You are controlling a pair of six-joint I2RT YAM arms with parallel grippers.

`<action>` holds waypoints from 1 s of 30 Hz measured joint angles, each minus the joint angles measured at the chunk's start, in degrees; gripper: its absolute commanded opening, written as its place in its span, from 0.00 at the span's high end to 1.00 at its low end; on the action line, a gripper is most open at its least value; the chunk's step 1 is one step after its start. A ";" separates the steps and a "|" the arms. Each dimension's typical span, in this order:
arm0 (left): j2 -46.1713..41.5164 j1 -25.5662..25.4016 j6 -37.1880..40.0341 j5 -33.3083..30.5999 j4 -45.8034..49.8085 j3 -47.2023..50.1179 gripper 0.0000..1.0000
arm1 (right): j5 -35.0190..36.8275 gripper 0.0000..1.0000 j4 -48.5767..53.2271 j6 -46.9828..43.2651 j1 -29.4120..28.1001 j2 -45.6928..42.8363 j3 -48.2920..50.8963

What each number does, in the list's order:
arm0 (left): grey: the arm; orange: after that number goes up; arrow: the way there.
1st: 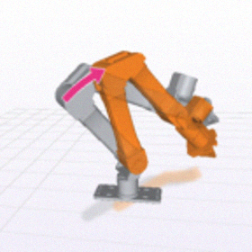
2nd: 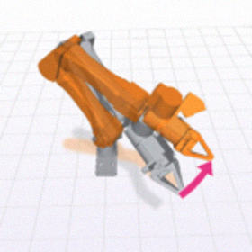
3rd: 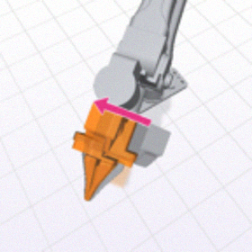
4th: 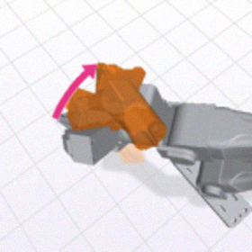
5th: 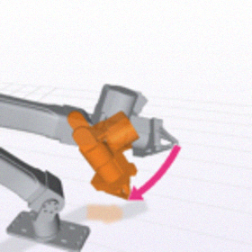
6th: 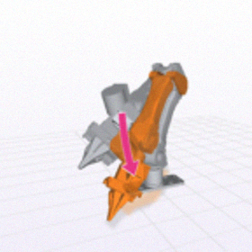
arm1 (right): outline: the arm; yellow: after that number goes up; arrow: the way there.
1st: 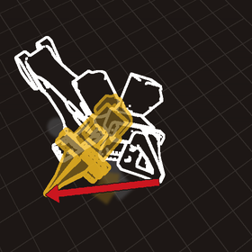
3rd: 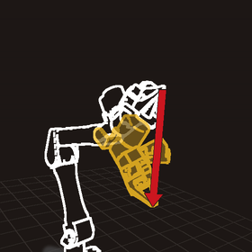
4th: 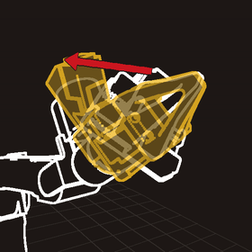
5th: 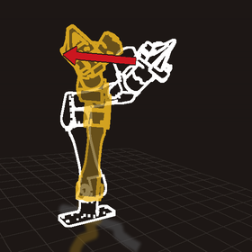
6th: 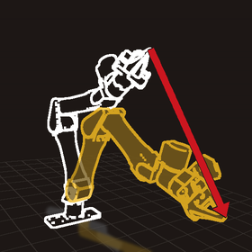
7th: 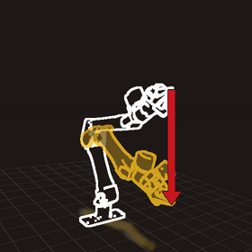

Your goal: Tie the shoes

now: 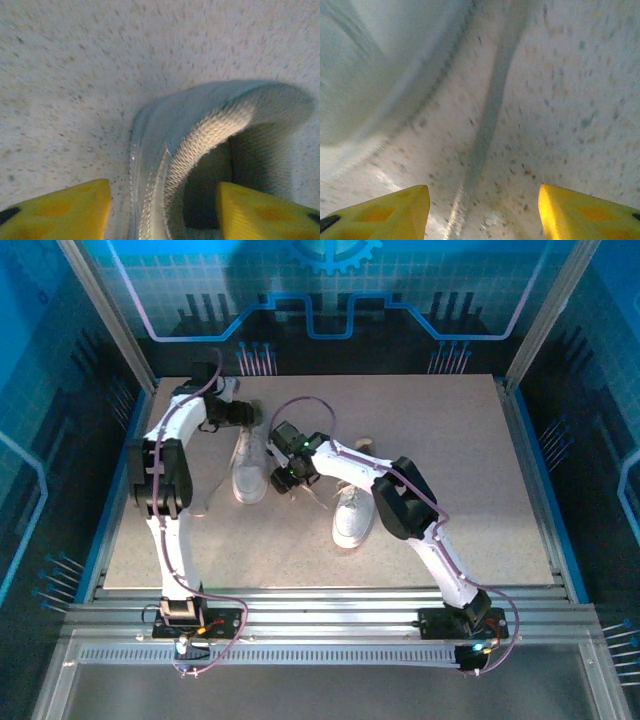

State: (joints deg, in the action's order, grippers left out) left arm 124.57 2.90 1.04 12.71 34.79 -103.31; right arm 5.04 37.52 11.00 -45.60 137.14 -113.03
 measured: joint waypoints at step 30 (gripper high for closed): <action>-37.94 -7.85 -18.47 -4.26 0.02 42.71 0.46 | -1.68 0.99 -6.29 -0.24 -1.64 -26.67 40.79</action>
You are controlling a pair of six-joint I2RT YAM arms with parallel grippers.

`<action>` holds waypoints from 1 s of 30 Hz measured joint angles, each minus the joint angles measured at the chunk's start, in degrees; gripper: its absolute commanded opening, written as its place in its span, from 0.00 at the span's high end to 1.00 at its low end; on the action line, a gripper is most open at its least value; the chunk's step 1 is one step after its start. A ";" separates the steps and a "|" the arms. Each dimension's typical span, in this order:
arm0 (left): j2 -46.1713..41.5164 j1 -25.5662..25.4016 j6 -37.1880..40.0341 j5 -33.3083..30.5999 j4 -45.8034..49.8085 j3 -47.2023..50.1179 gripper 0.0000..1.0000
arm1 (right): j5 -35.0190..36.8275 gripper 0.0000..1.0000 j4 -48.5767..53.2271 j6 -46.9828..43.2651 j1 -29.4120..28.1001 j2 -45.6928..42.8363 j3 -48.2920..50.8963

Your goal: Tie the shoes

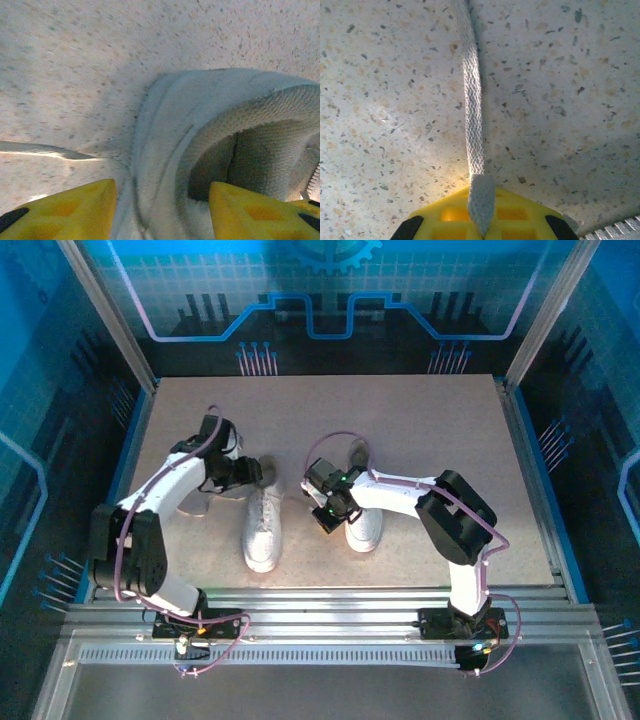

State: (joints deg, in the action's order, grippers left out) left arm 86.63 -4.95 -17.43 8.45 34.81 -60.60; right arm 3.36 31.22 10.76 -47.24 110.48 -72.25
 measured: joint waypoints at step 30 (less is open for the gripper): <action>-1.68 -7.48 -13.11 7.39 -6.32 10.45 0.66 | -13.46 1.00 -5.29 4.20 4.59 4.68 -13.81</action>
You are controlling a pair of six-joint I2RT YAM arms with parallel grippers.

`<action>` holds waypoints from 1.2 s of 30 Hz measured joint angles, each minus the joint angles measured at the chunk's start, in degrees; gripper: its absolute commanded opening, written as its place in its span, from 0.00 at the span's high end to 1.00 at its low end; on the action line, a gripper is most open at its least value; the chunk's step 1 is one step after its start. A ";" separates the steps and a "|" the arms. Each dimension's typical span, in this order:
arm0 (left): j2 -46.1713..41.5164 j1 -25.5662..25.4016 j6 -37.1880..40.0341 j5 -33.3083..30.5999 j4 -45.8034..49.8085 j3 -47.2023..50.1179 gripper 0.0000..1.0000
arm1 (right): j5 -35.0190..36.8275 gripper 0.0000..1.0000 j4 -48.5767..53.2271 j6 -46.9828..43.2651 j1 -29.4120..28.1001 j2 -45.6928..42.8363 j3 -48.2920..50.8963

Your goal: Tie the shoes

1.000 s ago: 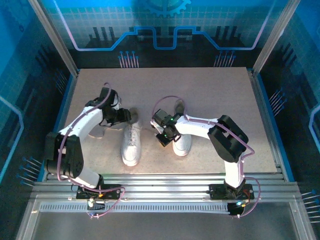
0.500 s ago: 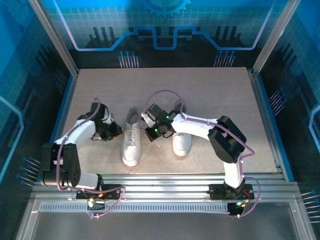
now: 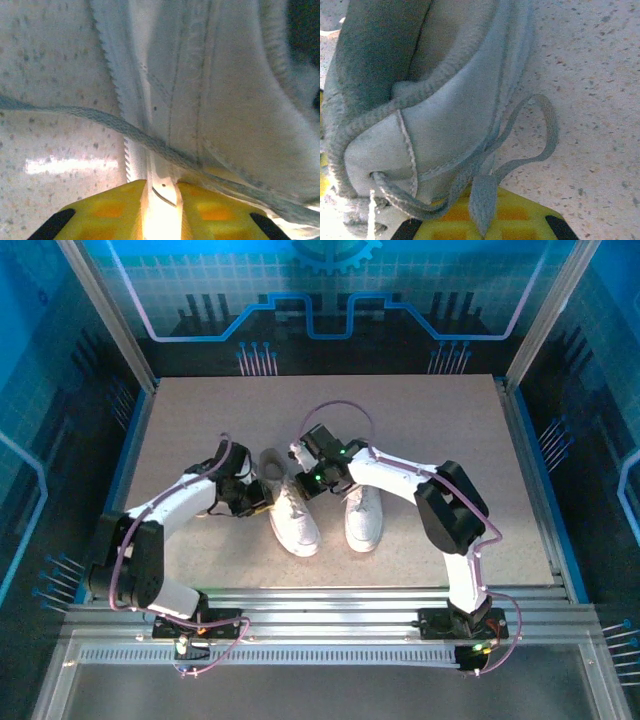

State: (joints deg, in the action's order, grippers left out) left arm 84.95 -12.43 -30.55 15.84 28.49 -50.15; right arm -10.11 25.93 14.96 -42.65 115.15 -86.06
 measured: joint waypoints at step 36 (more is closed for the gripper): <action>14.80 14.95 -13.99 -20.48 7.17 -7.63 0.81 | -2.19 1.00 -4.57 4.13 -4.02 -6.40 13.31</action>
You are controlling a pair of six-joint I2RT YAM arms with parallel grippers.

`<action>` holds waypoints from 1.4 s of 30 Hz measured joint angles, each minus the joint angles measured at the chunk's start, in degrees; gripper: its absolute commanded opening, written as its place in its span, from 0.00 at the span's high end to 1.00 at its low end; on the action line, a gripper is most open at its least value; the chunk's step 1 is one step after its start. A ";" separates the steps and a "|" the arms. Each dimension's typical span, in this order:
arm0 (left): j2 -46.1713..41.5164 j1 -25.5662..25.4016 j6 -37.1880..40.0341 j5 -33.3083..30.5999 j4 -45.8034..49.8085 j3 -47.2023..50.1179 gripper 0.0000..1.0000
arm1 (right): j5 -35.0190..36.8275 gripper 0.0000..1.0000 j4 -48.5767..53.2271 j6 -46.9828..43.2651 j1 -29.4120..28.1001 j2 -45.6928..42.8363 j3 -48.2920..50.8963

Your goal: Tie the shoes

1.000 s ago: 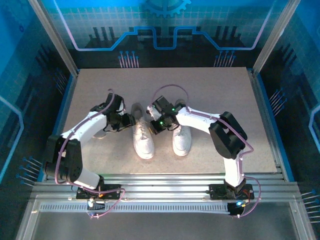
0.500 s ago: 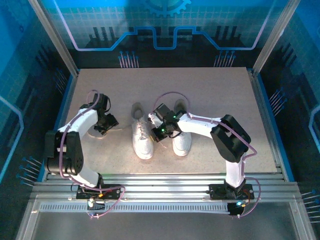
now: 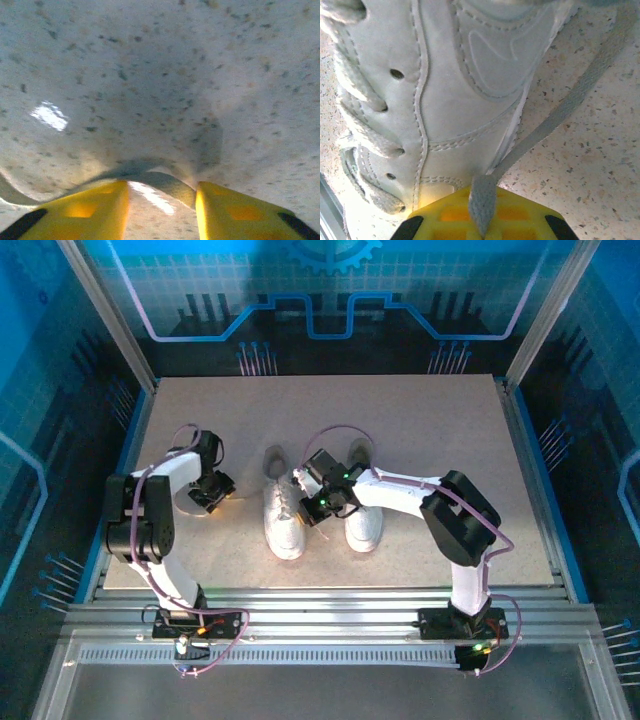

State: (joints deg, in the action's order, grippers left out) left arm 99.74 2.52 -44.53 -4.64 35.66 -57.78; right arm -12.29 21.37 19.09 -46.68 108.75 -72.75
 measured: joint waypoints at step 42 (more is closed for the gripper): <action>-14.73 -52.11 27.06 2.01 -14.38 -3.63 0.69 | 4.11 1.00 17.90 -10.36 17.18 -24.22 -1.60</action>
State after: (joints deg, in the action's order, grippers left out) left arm 85.01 -49.58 -17.47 -2.63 21.28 -61.41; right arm -8.19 39.27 8.73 -29.50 84.53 -74.35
